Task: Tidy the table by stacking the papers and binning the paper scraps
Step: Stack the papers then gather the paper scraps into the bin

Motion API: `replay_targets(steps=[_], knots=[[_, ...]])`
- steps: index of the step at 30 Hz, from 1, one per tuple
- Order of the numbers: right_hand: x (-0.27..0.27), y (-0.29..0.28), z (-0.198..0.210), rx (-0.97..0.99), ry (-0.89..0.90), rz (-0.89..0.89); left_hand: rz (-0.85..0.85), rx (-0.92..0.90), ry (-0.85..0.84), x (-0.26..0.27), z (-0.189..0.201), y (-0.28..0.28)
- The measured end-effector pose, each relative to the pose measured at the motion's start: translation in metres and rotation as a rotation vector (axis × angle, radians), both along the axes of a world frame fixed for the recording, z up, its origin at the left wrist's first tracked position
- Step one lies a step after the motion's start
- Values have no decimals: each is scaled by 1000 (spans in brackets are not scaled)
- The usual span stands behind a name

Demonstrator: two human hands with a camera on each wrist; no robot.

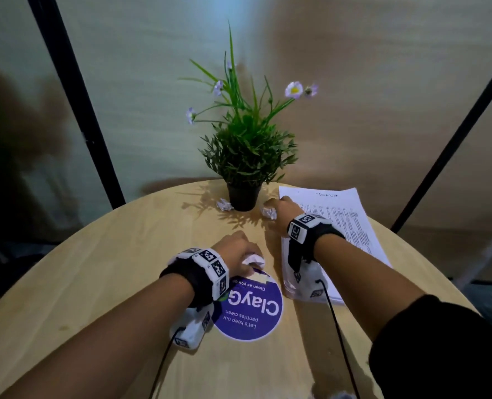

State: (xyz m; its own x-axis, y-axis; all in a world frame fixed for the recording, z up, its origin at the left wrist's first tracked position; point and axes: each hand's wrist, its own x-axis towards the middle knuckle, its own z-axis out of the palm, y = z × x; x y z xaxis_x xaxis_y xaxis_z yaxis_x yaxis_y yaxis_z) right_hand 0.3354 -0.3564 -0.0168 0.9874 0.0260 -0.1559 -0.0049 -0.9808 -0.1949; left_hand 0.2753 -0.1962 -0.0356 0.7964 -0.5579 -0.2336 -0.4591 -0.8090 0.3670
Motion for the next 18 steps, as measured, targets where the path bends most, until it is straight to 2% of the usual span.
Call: replay_targets(steps=[4,7,10,13,15,18], knots=[[17,4,-8,-89,24,16,126,-98,-16,8,3,7],[25,2,-16,-84,40,33,185,-186,-26,24,10,21],[31,0,-15,-73,79,85,190,-112,-90,47,16,34],[29,-1,-9,-31,124,98,305,-65,-198,60,15,39],[23,0,-11,-15,41,139,351,-49,-233,63,14,36],[16,11,-14,-13,-52,212,309,36,-231,59,11,30]])
